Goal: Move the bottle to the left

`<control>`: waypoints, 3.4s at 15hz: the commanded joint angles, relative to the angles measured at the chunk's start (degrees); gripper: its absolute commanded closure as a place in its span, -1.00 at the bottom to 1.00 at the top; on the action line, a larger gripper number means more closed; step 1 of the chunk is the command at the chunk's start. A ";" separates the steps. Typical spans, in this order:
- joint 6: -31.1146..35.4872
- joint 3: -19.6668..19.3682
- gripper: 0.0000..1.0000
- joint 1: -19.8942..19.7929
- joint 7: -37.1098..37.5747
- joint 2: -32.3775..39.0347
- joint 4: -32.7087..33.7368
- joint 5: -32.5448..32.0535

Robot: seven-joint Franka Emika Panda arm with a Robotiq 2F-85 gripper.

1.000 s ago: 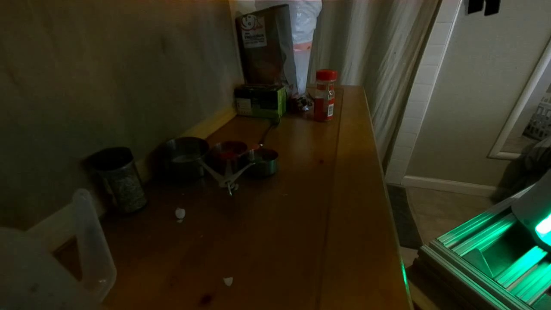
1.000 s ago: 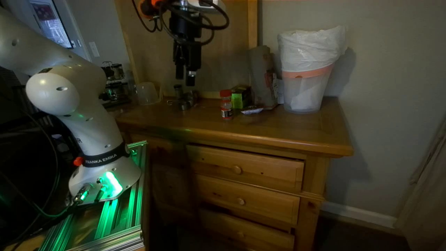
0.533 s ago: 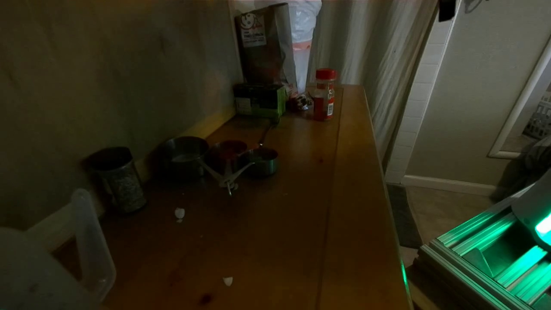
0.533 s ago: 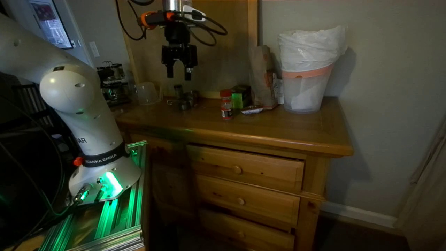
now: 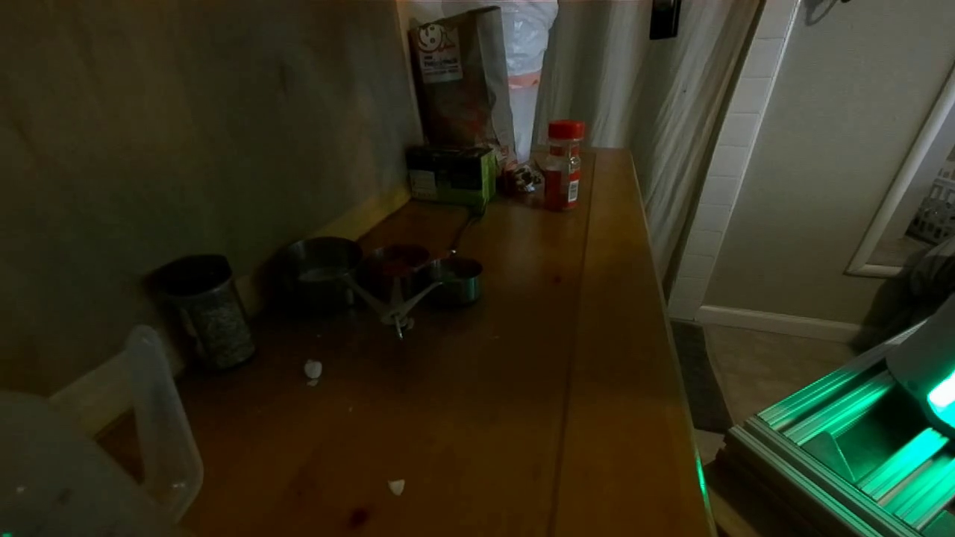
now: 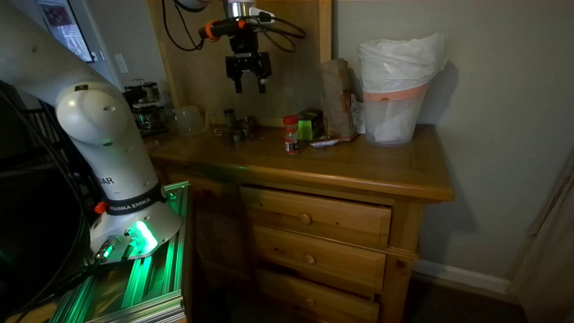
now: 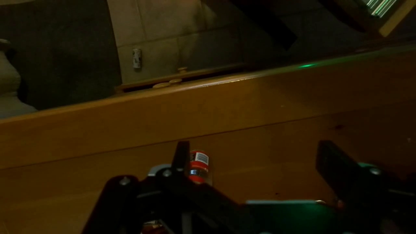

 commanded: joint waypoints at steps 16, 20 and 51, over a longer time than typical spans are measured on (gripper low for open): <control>27.80 1.34 -1.00 -2.41 0.69 16.98 -1.66 5.37; 29.45 2.92 -1.00 -4.60 5.36 16.95 -1.57 -2.79; 29.26 3.30 0.35 -4.55 3.88 29.39 6.01 -2.26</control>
